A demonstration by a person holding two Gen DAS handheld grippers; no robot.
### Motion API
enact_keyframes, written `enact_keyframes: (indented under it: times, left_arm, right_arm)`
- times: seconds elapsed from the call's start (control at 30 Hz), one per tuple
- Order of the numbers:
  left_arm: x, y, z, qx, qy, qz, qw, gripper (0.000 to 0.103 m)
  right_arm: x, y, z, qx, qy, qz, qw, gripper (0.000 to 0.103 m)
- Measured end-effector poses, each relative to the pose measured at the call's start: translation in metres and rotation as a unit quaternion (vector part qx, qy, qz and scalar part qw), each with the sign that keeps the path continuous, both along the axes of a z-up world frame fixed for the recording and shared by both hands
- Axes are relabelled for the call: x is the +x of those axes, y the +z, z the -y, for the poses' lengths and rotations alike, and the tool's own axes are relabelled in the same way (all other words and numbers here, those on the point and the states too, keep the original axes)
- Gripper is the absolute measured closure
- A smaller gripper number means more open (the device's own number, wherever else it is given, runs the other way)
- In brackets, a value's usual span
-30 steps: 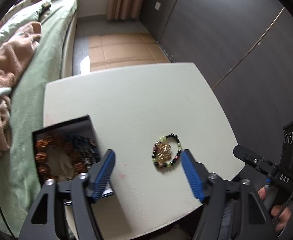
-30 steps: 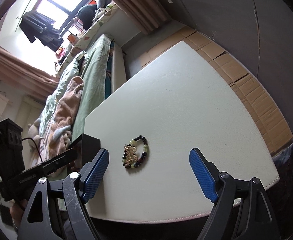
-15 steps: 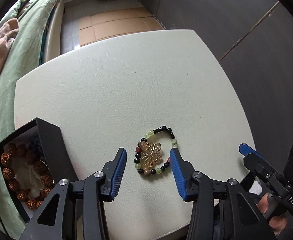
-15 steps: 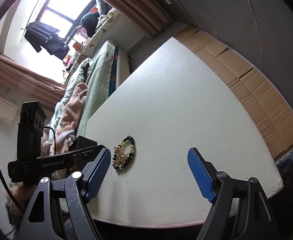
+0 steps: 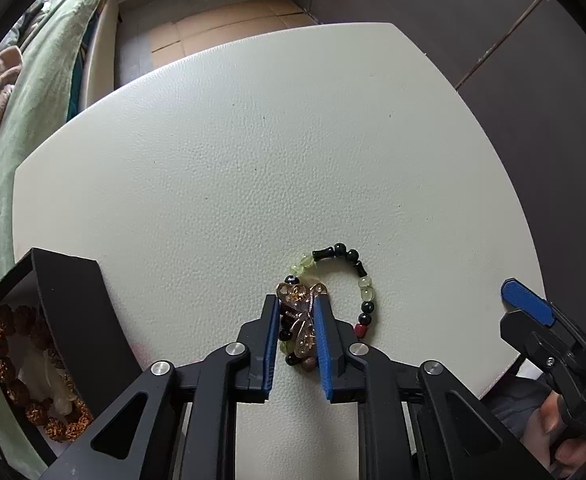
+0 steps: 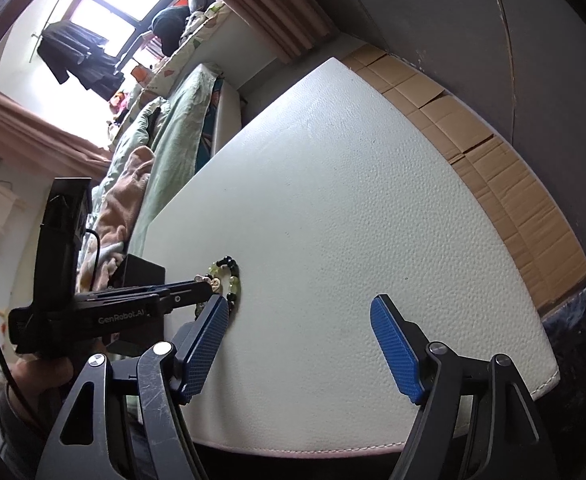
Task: Organize jewelry
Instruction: 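Move the left gripper to the butterfly-charm bracelet and pinch the gold charm, then carry the charm into the box with left gripper while right gripper pinches the bead strand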
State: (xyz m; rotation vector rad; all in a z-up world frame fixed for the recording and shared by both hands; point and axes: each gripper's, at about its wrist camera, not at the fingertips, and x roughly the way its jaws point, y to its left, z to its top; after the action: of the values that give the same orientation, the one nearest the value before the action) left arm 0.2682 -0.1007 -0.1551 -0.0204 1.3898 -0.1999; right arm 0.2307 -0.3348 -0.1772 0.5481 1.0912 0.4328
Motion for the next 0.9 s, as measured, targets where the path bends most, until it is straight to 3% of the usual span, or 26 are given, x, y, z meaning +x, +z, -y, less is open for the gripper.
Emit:
enact_keyframes:
  times: [0.3, 0.53, 0.9]
  left_arm:
    - [-0.009, 0.029, -0.016, -0.016, 0.007, 0.027, 0.9995, 0.091]
    - [-0.014, 0.051, -0.037, -0.031, 0.027, 0.052, 0.9978, 0.091]
    - [-0.036, 0.080, -0.097, -0.054, 0.075, 0.085, 0.9920, 0.091]
  right_arm:
    - [0.000, 0.002, -0.004, -0.010, 0.003, 0.002, 1.000, 0.028]
    - [0.007, 0.009, -0.031, -0.028, 0.033, 0.001, 0.999, 0.028]
    - [0.026, 0.013, -0.099, -0.123, 0.085, -0.017, 0.989, 0.047]
